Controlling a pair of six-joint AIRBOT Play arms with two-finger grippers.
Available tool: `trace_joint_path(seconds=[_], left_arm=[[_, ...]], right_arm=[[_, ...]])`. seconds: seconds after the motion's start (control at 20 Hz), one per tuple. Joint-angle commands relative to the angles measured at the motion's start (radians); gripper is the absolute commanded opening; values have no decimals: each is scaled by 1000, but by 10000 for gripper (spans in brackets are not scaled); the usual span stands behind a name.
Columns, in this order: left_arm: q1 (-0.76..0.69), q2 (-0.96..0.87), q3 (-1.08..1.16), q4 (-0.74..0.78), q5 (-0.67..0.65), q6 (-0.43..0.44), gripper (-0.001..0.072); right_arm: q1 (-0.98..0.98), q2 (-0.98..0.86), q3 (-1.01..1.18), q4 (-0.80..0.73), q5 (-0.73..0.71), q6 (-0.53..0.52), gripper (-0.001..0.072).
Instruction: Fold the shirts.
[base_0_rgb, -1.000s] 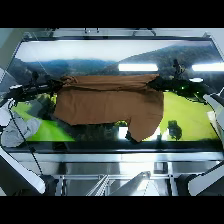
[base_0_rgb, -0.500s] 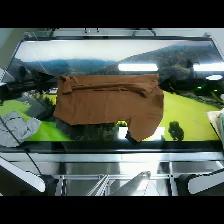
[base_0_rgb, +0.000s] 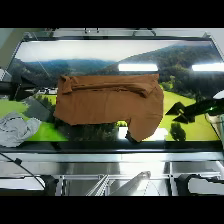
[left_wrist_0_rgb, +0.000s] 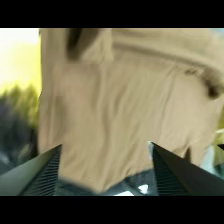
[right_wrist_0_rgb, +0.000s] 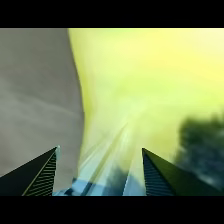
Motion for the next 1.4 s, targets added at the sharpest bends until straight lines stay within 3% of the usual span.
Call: trace_joint_path(seconds=[0.0, 0.2, 0.25, 0.3, 0.55, 1.0, 1.05, 1.2, 1.25, 1.35], left_arm=[[29, 101, -136, 71, 25, -8, 644], [53, 124, -275, 72, 76, -6, 644], [53, 124, -310, 71, 102, -3, 644], [50, 124, -341, 71, 128, -3, 644], [-31, 117, -452, 108, 267, 28, 642], [-239, -113, -330, 113, 298, 27, 640], [-254, -126, -304, 111, 278, 26, 569], [-285, -121, -241, 112, 154, 46, 78], [-284, -105, -225, 112, 100, 61, 4], [-269, -48, -212, 113, 14, 62, 3]], right_arm=[[28, 20, -156, 103, -73, -32, 572], [143, 18, -198, 261, -188, -99, 568], [168, 18, -198, 285, -211, -100, 484], [192, 18, -197, 312, -226, -121, 46], [216, 29, -197, 354, -219, -159, 24], [216, 85, -197, 356, -161, -163, 24], [216, 95, -197, 358, -142, -163, 24], [215, 135, -197, 354, -95, -162, 24], [211, 151, -197, 354, -77, -163, 24], [179, 180, -197, 346, -26, -162, 23]])
